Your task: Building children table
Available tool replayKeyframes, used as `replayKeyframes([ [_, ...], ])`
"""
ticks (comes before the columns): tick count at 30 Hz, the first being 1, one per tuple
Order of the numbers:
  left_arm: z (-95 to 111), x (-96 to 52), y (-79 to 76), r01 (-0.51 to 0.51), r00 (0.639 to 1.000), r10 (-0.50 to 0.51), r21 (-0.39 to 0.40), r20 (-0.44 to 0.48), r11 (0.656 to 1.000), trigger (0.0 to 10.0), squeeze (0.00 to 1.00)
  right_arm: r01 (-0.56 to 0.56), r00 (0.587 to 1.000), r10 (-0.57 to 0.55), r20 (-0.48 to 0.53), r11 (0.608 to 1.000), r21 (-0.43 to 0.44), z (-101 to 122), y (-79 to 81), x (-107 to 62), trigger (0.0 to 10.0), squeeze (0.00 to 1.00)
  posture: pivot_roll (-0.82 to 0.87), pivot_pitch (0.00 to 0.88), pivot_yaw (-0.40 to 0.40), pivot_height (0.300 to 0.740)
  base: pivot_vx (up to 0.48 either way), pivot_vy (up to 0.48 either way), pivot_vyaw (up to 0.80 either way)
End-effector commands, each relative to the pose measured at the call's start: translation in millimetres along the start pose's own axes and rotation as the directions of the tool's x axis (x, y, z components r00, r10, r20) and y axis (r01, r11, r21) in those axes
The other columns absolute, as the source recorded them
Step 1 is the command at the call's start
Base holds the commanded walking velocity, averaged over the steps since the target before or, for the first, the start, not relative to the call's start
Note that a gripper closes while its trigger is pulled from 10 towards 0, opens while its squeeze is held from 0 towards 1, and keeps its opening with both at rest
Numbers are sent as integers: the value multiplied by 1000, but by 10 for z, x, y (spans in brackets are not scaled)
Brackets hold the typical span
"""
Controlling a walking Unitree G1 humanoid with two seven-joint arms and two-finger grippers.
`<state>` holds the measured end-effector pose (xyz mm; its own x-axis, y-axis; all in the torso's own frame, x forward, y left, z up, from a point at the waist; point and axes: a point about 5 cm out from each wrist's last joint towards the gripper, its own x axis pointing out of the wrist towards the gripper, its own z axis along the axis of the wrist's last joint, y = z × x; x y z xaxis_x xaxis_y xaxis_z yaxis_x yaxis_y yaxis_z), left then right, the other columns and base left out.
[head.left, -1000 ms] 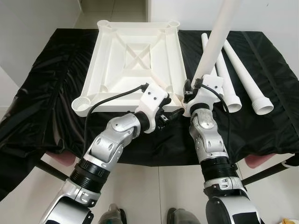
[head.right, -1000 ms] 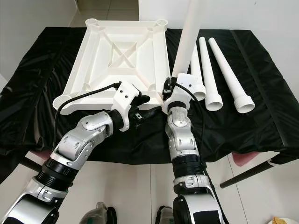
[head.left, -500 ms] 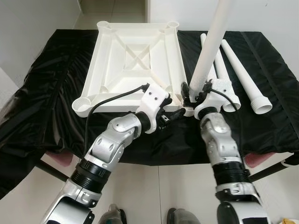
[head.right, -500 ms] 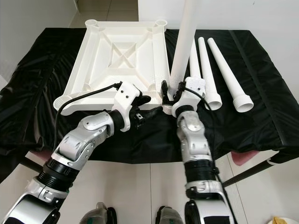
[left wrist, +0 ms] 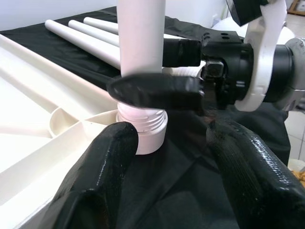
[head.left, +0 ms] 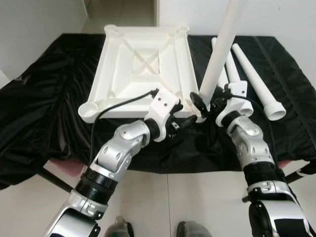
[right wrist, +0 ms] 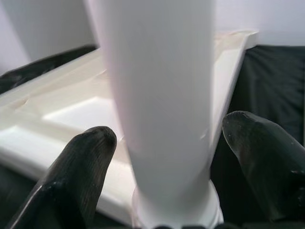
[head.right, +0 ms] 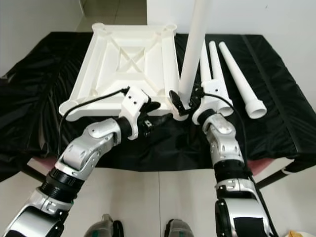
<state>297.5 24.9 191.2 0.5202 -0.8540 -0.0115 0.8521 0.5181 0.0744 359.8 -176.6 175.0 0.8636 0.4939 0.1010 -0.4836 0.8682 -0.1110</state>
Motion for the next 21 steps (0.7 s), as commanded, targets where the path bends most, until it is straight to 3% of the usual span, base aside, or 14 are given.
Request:
replayKeyframes([
  [1,11,-21,-21,42,999,-42,3,-1,999,10000,0,-111,993,111,-27,994,-24,16,4,39,10000,0,-38,39,50,740,0,0,0],
  [12,26,-19,-23,45,999,-45,2,1,999,10000,0,-127,990,123,-65,990,-65,55,-173,92,10000,0,-32,46,57,740,0,0,0],
  [13,30,-22,-19,43,999,-43,3,1,999,10000,0,-132,989,127,-70,989,-69,68,-206,97,9216,0,-28,53,55,740,0,0,0],
  [14,32,-25,-14,41,999,-41,3,1,999,10000,0,-145,987,140,-77,987,-66,74,-225,99,3686,0,-28,53,55,740,0,0,0],
  [15,32,-25,-14,41,999,-41,3,1,999,10000,0,-145,987,140,-77,987,-66,74,-225,99,3686,0,-28,53,55,740,0,0,0],
  [16,34,-28,-12,40,999,-40,3,1,999,10000,0,-153,986,148,-79,986,-62,80,-239,98,0,0,-24,55,53,740,0,0,0],
  [21,36,-38,-8,34,999,-34,1,1,999,10000,0,-192,978,187,-89,980,-58,58,-242,94,0,0,-21,59,49,740,0,0,0],
])
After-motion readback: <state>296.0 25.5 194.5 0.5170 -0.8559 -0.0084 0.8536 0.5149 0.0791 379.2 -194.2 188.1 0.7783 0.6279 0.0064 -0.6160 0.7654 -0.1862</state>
